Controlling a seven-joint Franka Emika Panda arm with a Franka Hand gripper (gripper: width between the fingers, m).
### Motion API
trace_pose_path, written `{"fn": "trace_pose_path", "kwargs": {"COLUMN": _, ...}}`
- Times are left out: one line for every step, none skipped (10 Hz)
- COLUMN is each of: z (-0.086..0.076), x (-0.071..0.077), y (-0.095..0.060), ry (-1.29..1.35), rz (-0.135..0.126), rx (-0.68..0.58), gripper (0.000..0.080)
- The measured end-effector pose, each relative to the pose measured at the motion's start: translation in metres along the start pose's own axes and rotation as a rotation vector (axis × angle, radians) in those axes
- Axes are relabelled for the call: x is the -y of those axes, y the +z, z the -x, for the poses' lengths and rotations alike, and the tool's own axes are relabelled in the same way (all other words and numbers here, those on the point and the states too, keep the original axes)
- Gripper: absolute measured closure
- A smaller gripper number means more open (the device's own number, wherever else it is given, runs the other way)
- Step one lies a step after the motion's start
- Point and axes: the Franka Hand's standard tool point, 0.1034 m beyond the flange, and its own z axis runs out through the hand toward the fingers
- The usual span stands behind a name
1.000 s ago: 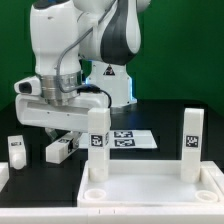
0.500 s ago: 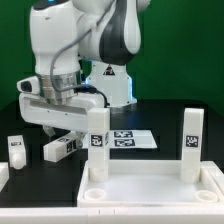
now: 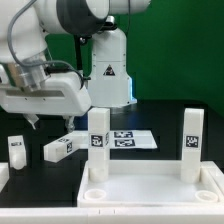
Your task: Assemble desk
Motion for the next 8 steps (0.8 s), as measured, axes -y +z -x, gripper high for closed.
{"fn": "trace_pose_path", "kwargs": {"z": 0.000, "x": 0.001, "y": 0.000, "ry": 0.006, "rz": -0.011, "rx": 0.081, "gripper": 0.0150}}
{"fn": "trace_pose_path", "kwargs": {"z": -0.001, "x": 0.005, "y": -0.001, "ry": 0.016, "rz": -0.029, "rx": 0.186, "gripper": 0.0150}}
{"fn": "trace_pose_path", "kwargs": {"z": -0.006, "x": 0.008, "y": -0.003, "ry": 0.025, "rz": -0.050, "rx": 0.314, "gripper": 0.0150}}
{"fn": "trace_pose_path", "kwargs": {"z": -0.010, "x": 0.005, "y": 0.002, "ry": 0.036, "rz": -0.060, "rx": 0.392, "gripper": 0.0150}}
{"fn": "trace_pose_path", "kwargs": {"z": -0.007, "x": 0.001, "y": 0.006, "ry": 0.048, "rz": -0.066, "rx": 0.462, "gripper": 0.0150}}
{"fn": "trace_pose_path", "kwargs": {"z": -0.005, "x": 0.001, "y": 0.006, "ry": 0.048, "rz": -0.070, "rx": 0.533, "gripper": 0.0150}}
{"fn": "trace_pose_path", "kwargs": {"z": -0.006, "x": 0.001, "y": 0.008, "ry": 0.049, "rz": -0.070, "rx": 0.572, "gripper": 0.0150}}
{"fn": "trace_pose_path", "kwargs": {"z": -0.006, "x": 0.001, "y": 0.010, "ry": 0.050, "rz": -0.069, "rx": 0.572, "gripper": 0.0150}}
